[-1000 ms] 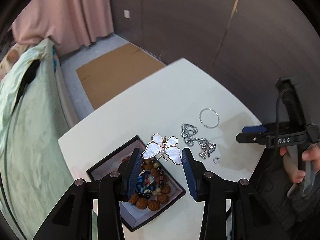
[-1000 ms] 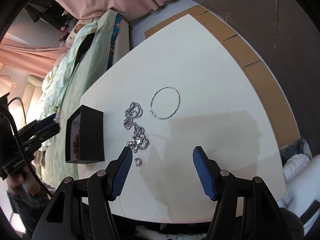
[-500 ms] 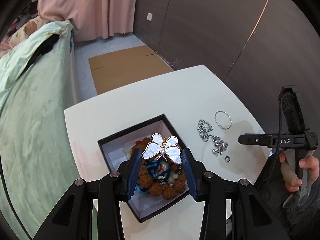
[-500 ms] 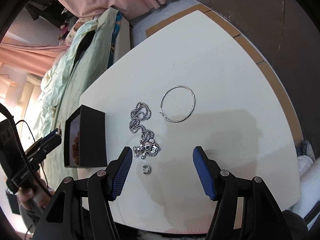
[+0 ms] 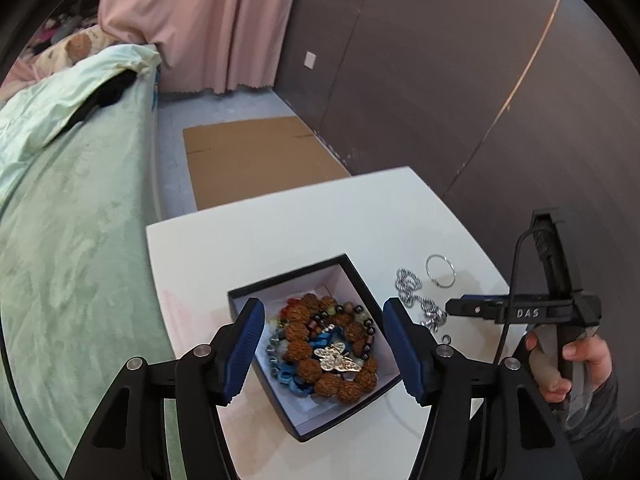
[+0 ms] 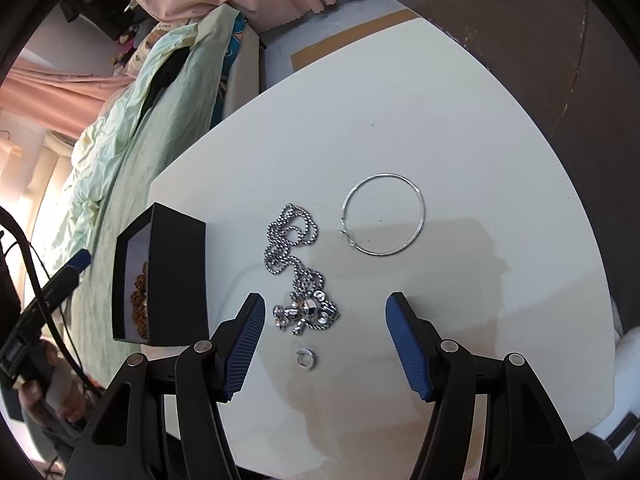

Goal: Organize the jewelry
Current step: 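Grasp the silver chain necklace by its figure charm with the right gripper, then lift the chain necklace, lower it into the black box, open right gripper, then grasp the small silver ring with the left gripper, then carry the small ring into the black box and open the left gripper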

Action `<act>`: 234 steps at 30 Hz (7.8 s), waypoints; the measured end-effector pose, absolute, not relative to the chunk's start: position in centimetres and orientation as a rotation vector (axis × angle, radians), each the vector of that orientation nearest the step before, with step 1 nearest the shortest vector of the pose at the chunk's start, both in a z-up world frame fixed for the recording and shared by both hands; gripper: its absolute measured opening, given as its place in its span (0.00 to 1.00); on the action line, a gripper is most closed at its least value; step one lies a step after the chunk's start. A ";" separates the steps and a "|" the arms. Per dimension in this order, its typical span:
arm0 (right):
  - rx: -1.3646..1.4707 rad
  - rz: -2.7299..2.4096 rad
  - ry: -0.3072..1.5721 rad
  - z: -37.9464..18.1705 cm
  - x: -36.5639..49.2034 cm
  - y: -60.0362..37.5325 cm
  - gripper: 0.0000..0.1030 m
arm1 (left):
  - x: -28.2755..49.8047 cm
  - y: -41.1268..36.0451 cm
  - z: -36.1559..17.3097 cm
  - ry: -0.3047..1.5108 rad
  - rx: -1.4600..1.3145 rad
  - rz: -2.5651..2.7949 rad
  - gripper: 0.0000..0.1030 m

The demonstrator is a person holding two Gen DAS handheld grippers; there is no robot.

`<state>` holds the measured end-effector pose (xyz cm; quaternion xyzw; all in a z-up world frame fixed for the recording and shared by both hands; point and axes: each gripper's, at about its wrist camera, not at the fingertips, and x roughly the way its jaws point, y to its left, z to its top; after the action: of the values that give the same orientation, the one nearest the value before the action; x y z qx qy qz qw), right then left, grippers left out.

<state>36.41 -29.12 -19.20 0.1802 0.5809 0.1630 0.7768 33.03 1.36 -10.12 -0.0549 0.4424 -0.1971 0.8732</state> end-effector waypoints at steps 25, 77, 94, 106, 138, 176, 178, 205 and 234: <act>-0.101 0.304 1.206 -18.3 34.4 -22.8 0.40 | 32.2 2.6 -10.3 0.906 -0.111 -0.408 0.61; -0.178 0.475 0.602 16.8 31.8 -10.5 0.39 | 30.2 9.0 -5.1 0.663 -0.250 -0.305 0.79; -0.145 0.568 0.737 9.6 34.1 -5.6 0.39 | 30.6 12.1 -7.1 0.721 -0.270 -0.221 0.79; -0.075 0.607 0.877 3.3 35.9 -5.7 0.39 | 31.6 13.7 -9.0 0.801 -0.315 -0.156 0.79; 0.154 0.536 1.046 -6.0 36.0 -23.0 0.52 | 32.3 2.4 -8.4 0.880 -0.084 -0.270 0.79; 0.551 0.342 1.027 -14.4 30.7 -43.6 0.52 | 33.6 -17.5 -16.8 1.256 0.159 -0.512 0.27; 0.560 0.339 1.026 -14.4 30.5 -43.9 0.52 | 33.9 -17.8 -17.4 1.272 0.164 -0.499 0.26; 0.484 0.340 1.071 -15.2 31.6 -41.1 0.52 | 33.9 -17.5 -17.3 1.208 0.226 -0.460 0.13; 0.018 0.356 1.253 -18.3 39.7 -29.2 0.69 | 34.2 -1.9 -13.1 1.083 -0.054 -0.355 0.13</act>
<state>39.70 -29.18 -18.33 0.0084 0.5831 0.1658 0.7953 34.21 -1.90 -13.08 -0.0256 0.5125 -0.1679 0.8417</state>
